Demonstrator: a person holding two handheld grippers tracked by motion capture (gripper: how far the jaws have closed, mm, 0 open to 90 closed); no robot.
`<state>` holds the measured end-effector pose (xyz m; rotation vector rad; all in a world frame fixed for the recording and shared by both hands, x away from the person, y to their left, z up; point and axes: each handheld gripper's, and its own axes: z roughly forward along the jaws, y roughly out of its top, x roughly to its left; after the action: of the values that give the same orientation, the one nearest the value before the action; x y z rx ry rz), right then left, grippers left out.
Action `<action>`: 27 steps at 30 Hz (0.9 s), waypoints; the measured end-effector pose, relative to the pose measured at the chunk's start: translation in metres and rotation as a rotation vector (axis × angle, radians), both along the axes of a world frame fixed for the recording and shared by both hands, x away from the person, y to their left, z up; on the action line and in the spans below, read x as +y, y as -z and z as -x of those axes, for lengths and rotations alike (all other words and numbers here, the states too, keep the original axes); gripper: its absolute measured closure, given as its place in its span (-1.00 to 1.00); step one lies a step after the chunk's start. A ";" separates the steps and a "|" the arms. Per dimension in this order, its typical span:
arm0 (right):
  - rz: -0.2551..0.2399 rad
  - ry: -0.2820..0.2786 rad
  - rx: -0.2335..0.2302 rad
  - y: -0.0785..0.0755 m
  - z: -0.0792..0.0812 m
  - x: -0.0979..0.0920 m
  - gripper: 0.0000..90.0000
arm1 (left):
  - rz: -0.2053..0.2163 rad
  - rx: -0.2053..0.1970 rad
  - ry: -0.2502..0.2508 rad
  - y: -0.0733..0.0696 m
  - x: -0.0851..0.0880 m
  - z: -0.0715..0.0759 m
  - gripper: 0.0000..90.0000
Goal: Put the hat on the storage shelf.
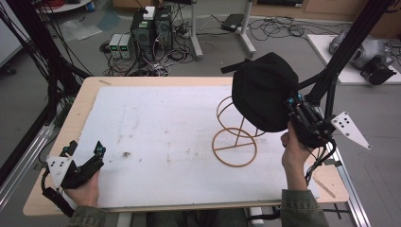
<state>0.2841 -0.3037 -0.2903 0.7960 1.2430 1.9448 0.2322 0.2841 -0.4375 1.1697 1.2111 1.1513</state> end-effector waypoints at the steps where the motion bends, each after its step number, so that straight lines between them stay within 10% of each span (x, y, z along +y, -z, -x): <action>1: 0.009 -0.006 0.002 0.000 -0.001 0.001 0.90 | -0.001 0.002 0.000 0.000 0.000 0.000 -0.57; 27: 0.236 -0.036 0.098 -0.006 -0.011 0.029 0.88 | -0.006 -0.003 0.009 0.000 0.001 0.001 -0.57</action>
<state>0.2948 -0.2749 -0.2839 0.7587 1.5228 1.7623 0.2309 0.2850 -0.4374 1.1766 1.1997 1.1504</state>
